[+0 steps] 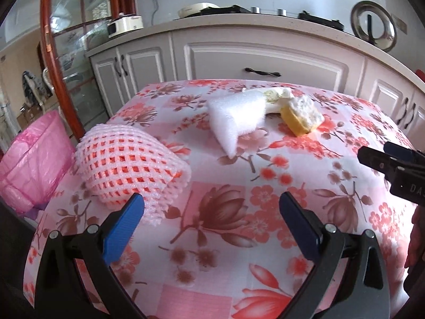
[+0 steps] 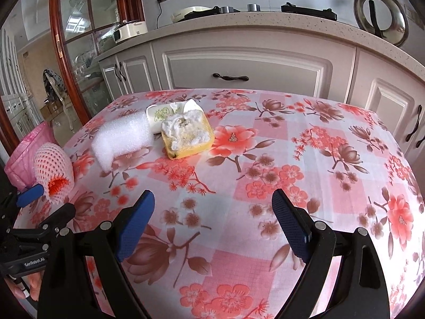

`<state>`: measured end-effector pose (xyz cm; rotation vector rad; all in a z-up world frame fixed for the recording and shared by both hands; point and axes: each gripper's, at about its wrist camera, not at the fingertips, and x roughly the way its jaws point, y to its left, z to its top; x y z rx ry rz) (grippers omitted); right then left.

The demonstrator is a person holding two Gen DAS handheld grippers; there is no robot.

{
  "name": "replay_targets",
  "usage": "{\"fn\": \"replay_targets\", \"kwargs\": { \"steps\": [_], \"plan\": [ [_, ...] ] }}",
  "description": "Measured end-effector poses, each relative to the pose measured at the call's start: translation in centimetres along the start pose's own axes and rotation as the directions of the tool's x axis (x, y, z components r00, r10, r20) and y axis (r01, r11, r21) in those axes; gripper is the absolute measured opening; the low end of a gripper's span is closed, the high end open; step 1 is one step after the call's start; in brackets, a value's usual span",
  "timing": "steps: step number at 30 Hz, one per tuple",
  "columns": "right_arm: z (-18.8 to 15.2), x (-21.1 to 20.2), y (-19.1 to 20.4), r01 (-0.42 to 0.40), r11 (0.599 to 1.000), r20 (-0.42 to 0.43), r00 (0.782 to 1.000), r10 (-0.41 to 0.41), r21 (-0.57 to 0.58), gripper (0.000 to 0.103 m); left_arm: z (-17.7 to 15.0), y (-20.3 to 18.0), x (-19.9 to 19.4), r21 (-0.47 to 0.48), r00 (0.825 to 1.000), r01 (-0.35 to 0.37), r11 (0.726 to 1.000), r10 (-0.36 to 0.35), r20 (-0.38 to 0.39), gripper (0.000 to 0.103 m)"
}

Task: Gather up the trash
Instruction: 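Grasp the yellow sponge covered in white fluff with the right gripper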

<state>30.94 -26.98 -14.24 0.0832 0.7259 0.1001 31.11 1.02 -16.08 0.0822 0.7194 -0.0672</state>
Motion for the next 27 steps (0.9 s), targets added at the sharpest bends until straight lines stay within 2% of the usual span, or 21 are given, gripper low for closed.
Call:
{"fn": "replay_targets", "kwargs": {
  "steps": [8, 16, 27],
  "plan": [
    [3.2, 4.2, 1.4, -0.019, 0.999, -0.057, 0.998, 0.017, -0.027, 0.085, 0.0, 0.5, -0.7, -0.023, 0.999, -0.007, 1.0, 0.008, 0.035, 0.098],
    [5.9, 9.2, 2.1, 0.001, 1.0, -0.122, 0.993, -0.004, -0.021, 0.085, -0.1, 0.6, -1.2, -0.026, 0.998, -0.005, 1.0, 0.007, 0.059, 0.098],
    [6.4, 11.9, 3.4, 0.001, 0.998, -0.153, 0.988, -0.01, -0.059, 0.084, -0.2, -0.5, -1.8, 0.029, 0.996, 0.0, 1.0, -0.002, 0.089, 0.098]
  ]
}}
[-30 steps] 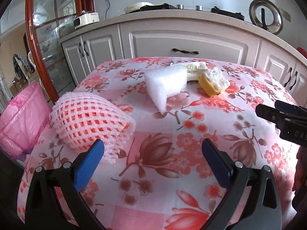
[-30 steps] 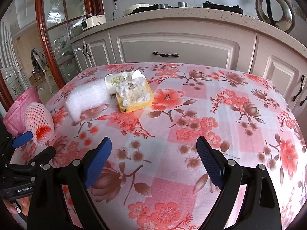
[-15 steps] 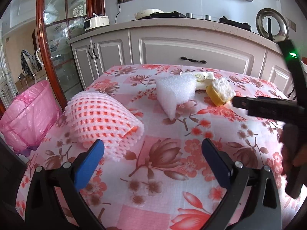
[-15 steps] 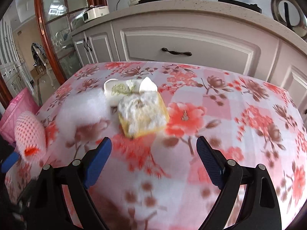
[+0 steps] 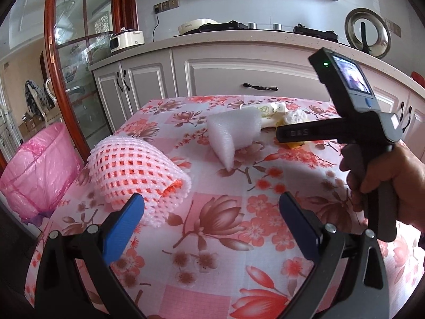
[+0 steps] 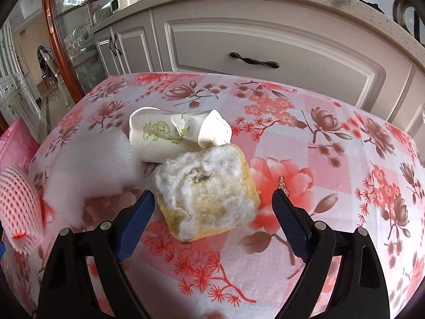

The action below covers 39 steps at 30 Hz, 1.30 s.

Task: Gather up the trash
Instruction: 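Grasp the yellow sponge covered in white fluff with the right gripper, then lift the sponge with the right gripper while the left gripper approaches the white foam piece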

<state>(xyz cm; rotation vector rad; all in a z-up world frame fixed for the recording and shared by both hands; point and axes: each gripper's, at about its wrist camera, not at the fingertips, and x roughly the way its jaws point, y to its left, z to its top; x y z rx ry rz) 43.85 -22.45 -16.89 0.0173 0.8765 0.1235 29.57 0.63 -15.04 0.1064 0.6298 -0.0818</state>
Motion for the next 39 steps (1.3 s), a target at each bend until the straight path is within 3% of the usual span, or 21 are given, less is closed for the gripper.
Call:
{"fn": "replay_targets", "kwargs": {
  "steps": [2, 4, 9, 14, 20, 25, 39],
  "plan": [
    [-0.1, -0.2, -0.2, -0.019, 1.0, 0.013, 1.0, 0.019, 0.006, 0.079, -0.1, -0.3, -0.2, 0.016, 1.0, 0.0, 1.0, 0.0, 0.008, 0.098],
    [-0.2, -0.3, -0.2, -0.027, 1.0, 0.012, 1.0, 0.027, 0.0, 0.066, -0.1, -0.6, -0.3, 0.03, 1.0, -0.003, 1.0, 0.003, 0.008, 0.098],
    [-0.6, -2.0, -0.8, -0.065, 0.998, 0.048, 0.997, 0.065, 0.009, 0.06, -0.1, -1.1, 0.0, 0.057, 1.0, -0.014, 0.998, 0.014, 0.001, 0.098],
    [-1.7, -5.4, -2.2, -0.086, 0.996, 0.106, 0.991, 0.082, 0.032, 0.058, 0.0, -1.3, 0.1, 0.067, 1.0, -0.018, 0.998, 0.018, -0.005, 0.098],
    [-4.6, -9.4, -5.0, -0.064, 0.995, 0.155, 0.986, 0.052, 0.078, 0.058, 1.2, -1.6, 0.5, 0.004, 0.998, 0.058, 0.998, -0.057, -0.032, 0.098],
    [-6.4, -11.3, -7.2, -0.052, 0.992, 0.171, 0.985, 0.032, 0.114, 0.058, 3.3, -3.7, 1.8, 0.021, 0.996, 0.089, 0.996, -0.088, -0.034, 0.098],
    [-7.9, -13.4, -8.1, -0.099, 0.986, 0.2, 0.977, 0.072, 0.131, 0.058, 7.8, -4.0, 9.0, -0.062, 0.995, -0.018, 0.998, 0.012, -0.101, 0.089]
  ]
}}
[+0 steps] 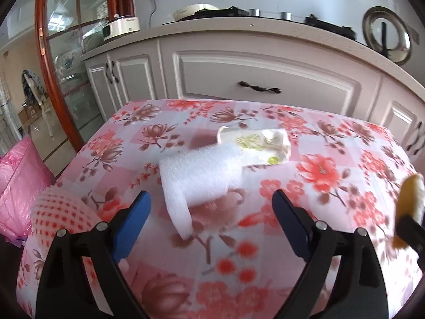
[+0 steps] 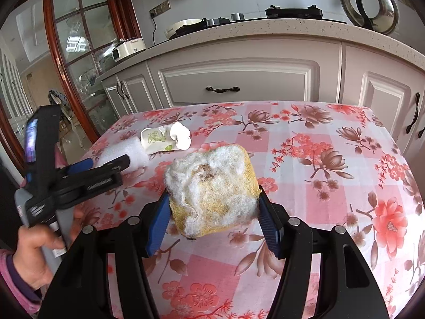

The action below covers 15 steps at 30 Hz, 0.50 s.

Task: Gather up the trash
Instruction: 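Lift the sponge with the right gripper while the left gripper approaches the white foam piece, then grasp the L-shaped white foam piece with the left gripper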

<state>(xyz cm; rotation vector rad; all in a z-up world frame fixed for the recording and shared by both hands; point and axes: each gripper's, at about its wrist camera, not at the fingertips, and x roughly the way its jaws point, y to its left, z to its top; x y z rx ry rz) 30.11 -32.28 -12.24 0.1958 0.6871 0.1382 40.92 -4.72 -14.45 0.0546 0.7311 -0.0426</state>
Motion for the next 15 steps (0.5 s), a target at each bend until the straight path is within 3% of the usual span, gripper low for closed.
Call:
{"fn": "replay_targets", "kwargs": {
  "steps": [15],
  "plan": [
    [0.3, 0.6, -0.7, -0.034, 0.998, 0.0, 0.999, 0.034, 0.045, 0.059, 2.9, 0.1, 5.6, -0.031, 0.995, -0.026, 0.999, 0.023, -0.092, 0.089]
  ]
}}
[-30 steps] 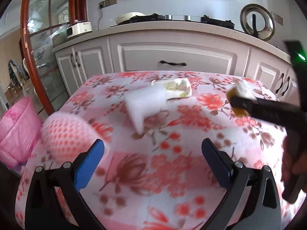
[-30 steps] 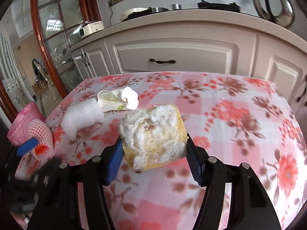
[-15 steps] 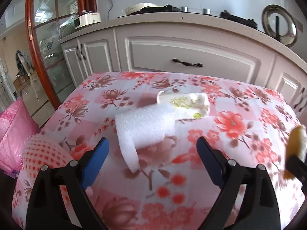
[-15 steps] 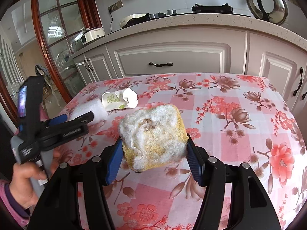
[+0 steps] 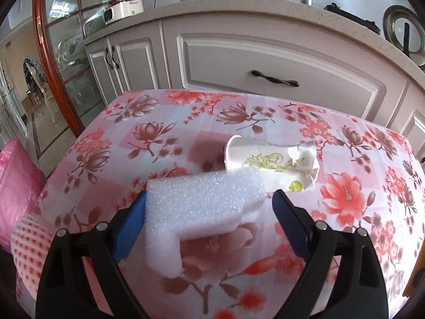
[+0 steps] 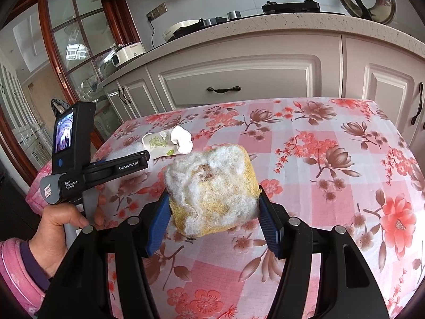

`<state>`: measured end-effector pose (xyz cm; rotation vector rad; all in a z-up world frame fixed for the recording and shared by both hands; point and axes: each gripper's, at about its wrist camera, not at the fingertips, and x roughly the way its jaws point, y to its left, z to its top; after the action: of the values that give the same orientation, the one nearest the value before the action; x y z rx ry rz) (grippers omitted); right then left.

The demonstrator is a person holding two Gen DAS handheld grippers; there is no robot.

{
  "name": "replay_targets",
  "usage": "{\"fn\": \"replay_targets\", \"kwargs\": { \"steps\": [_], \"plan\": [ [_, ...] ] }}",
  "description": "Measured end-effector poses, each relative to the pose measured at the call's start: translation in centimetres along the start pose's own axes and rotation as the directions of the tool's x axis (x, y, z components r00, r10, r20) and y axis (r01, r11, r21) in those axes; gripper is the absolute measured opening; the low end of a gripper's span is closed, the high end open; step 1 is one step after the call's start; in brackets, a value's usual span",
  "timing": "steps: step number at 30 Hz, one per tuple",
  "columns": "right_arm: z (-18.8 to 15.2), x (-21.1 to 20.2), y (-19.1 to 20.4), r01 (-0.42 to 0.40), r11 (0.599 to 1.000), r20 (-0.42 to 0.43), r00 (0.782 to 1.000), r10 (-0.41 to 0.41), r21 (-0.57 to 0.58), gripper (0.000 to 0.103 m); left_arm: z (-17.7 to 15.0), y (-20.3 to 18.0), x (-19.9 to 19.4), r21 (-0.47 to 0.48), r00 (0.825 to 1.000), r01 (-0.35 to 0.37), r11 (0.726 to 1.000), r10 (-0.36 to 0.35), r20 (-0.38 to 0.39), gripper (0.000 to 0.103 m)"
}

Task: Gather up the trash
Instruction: 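Grasp the L-shaped white foam piece with the left gripper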

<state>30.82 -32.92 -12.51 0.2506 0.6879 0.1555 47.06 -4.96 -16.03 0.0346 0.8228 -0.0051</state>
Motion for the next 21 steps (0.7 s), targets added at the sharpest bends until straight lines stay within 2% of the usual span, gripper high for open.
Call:
{"fn": "replay_targets", "kwargs": {
  "steps": [3, 11, 21],
  "plan": [
    [0.0, 0.0, -0.2, -0.003, 1.0, 0.0, 1.0, 0.003, 0.009, 0.059, -0.3, 0.2, 0.6, -0.015, 0.999, 0.024, 1.0, -0.025, -0.023, 0.08],
    [-0.3, -0.3, -0.3, 0.008, 1.0, -0.003, 1.0, -0.008, 0.0, 0.059, -1.6, -0.2, -1.5, -0.004, 0.999, 0.037, 0.999, -0.036, 0.03, 0.08],
    [-1.5, -0.9, -0.7, 0.041, 0.999, -0.02, 0.999, -0.042, -0.008, 0.059, -4.8, 0.0, -7.2, 0.024, 0.991, 0.08, 0.996, -0.082, 0.109, 0.08]
  ]
}}
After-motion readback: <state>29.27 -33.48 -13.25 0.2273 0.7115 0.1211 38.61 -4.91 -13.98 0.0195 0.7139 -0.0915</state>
